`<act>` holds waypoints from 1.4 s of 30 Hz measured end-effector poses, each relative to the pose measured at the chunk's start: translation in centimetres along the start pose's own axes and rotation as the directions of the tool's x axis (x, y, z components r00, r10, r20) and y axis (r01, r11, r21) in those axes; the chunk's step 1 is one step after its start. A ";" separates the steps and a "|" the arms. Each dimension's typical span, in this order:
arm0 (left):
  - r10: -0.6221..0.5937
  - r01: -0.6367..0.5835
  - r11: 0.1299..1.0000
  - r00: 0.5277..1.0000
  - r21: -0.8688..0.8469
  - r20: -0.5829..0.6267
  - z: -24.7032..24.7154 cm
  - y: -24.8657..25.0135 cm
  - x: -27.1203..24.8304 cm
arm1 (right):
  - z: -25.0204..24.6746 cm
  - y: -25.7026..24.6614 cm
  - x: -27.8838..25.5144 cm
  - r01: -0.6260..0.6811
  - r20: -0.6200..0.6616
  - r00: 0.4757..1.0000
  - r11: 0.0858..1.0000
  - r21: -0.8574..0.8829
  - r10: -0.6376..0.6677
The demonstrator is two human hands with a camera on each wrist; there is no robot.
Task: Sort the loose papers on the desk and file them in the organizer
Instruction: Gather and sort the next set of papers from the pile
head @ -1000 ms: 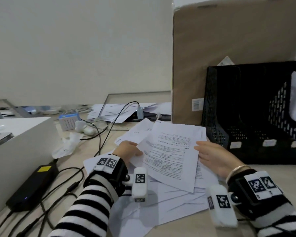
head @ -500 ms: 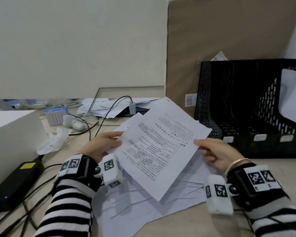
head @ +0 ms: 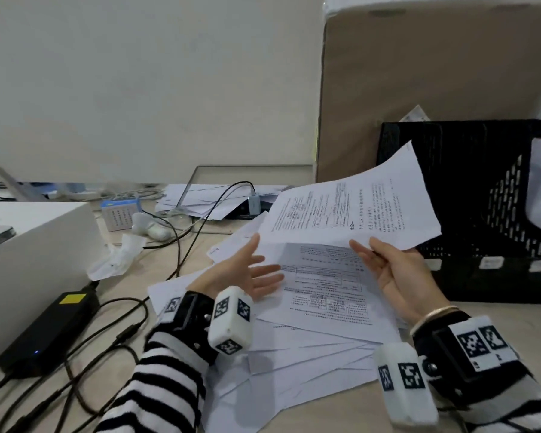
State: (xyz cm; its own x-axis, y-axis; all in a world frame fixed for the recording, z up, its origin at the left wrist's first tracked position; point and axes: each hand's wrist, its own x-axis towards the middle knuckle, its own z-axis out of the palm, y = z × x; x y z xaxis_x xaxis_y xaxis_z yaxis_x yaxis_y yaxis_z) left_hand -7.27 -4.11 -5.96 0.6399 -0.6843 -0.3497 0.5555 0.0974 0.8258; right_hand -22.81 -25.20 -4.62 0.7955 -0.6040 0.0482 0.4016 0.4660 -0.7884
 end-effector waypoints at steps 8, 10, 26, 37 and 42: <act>0.225 -0.206 0.928 0.974 -0.311 0.026 3.6 -1.5 0.7 | 1.5 2.5 -1.7 -0.181 0.186 0.959 0.967 -0.182 0.214; 0.277 -0.270 0.881 0.960 -0.388 -0.038 2.9 -1.1 0.6 | 1.5 2.7 -2.0 -0.203 0.182 0.944 0.917 -0.345 0.277; 0.374 -0.343 0.896 0.925 -0.281 0.061 0.5 0.0 -0.4 | -0.8 1.4 0.2 -0.194 -0.070 0.981 0.918 -0.347 0.181; 0.336 -0.336 0.942 0.936 -0.021 0.103 3.1 -2.8 0.6 | 1.8 2.7 -2.5 -0.297 0.206 0.915 0.925 -0.237 0.347; 0.386 -0.385 0.922 0.922 0.030 -0.034 2.2 -2.6 0.6 | 1.6 2.9 -2.2 -0.285 0.192 0.904 0.874 -0.393 0.381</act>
State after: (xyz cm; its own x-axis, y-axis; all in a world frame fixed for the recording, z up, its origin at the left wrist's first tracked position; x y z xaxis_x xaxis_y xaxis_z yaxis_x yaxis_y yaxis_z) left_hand -9.54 -6.35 -7.37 0.8225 -0.5685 -0.0191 0.2504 0.3317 0.9095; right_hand -22.62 -21.48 -6.06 0.9596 -0.2443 -0.1394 -0.0544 0.3253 -0.9441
